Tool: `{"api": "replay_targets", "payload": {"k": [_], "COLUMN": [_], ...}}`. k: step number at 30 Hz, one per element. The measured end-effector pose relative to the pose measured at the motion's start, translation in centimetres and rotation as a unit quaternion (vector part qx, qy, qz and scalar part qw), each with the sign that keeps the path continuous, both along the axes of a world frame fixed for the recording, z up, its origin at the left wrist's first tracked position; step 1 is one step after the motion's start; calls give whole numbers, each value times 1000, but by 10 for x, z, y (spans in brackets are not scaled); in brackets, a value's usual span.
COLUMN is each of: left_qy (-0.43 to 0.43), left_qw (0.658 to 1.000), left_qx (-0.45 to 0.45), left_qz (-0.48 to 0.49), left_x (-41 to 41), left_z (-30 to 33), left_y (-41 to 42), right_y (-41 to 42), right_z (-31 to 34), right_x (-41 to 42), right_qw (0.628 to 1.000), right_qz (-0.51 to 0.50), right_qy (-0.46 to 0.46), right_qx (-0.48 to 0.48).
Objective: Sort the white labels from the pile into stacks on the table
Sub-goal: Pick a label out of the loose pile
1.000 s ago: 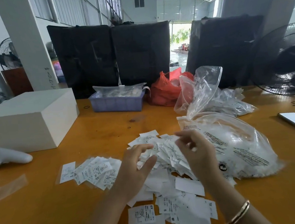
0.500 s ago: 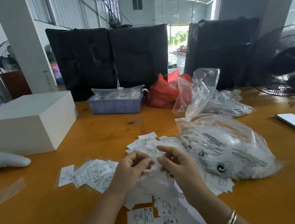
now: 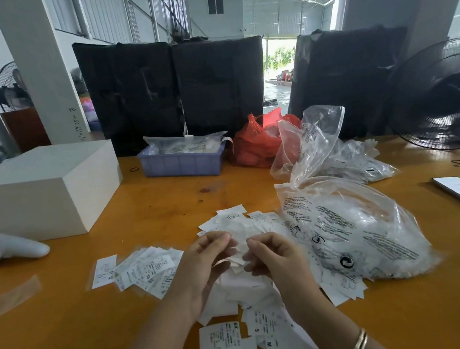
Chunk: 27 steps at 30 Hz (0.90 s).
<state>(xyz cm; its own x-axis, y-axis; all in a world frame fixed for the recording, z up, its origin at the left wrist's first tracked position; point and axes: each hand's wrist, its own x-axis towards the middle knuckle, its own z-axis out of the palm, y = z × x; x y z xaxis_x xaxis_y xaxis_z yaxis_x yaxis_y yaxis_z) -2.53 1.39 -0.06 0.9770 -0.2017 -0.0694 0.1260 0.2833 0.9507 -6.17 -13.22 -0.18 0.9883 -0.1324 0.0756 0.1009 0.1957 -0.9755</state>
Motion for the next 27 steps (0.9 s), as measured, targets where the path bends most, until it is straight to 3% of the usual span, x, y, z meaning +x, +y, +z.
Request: {"api": "replay_targets", "payload": {"k": [6,11,13,16,19,24,27], "left_qy": [-31,20,40,45,47,41,40], "left_qw": [992,998,995,989,985,985,987], "left_qx": [111,41,6,-34,-57,-57,-46], "left_qz": [-54,46,86,136,157,160,151], "left_x": [-2,3,6,11,13,14,13], "left_z": [3,2,2,1,0,-2,-2], "left_y": [5,4,8,12,14,16,15], "right_y": [-1,-10,-18,-18,-10,-4,-5], "right_z": [1,1,-1,-9,-16,-14,-14], "right_x": [1,7,11,14,18,20,19], "right_qw": [991,974,928,795,700,636,659], "right_qz": [-11,-68,-121,-82,-58,-76,-119], "right_qy": [-20,-27,-75,-154,-213,-228,-258], "right_qx": [-134,-213,-344,-581,-679,-734,-697]}}
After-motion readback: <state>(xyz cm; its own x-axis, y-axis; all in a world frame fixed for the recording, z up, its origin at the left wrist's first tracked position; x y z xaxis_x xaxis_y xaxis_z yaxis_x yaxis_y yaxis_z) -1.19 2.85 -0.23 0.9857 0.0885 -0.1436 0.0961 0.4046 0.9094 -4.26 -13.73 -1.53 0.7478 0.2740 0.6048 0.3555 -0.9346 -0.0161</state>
